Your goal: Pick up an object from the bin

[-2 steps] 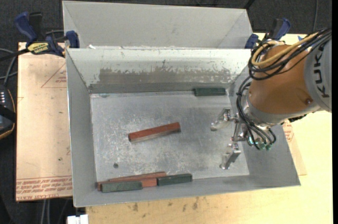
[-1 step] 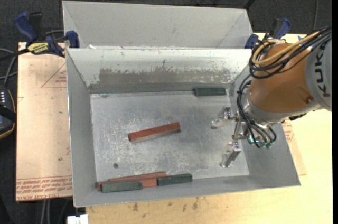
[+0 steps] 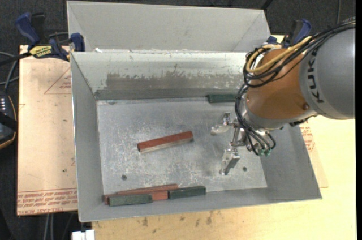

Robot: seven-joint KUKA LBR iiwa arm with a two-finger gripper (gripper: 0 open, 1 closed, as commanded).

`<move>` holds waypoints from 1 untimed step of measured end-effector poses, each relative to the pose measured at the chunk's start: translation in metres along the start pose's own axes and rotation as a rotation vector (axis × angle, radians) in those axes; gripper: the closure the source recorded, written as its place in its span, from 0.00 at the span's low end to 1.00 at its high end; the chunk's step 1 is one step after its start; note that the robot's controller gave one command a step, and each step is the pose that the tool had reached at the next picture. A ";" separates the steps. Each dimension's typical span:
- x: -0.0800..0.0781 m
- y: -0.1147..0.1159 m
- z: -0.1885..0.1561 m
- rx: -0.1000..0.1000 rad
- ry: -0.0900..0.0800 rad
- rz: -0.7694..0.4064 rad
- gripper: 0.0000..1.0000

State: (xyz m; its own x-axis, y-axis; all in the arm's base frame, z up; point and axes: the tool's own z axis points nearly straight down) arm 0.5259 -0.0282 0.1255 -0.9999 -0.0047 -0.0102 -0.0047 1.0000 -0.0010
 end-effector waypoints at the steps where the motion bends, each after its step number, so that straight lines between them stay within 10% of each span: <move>1: -0.017 0.058 0.029 -0.002 0.014 -0.105 0.00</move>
Offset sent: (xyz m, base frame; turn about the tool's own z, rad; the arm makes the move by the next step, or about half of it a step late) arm 0.0452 0.1167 -0.0555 -0.2390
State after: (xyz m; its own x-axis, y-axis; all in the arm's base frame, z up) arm 0.5431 0.0297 0.0964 -0.9940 -0.1090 0.0038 -0.1090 0.9940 0.0008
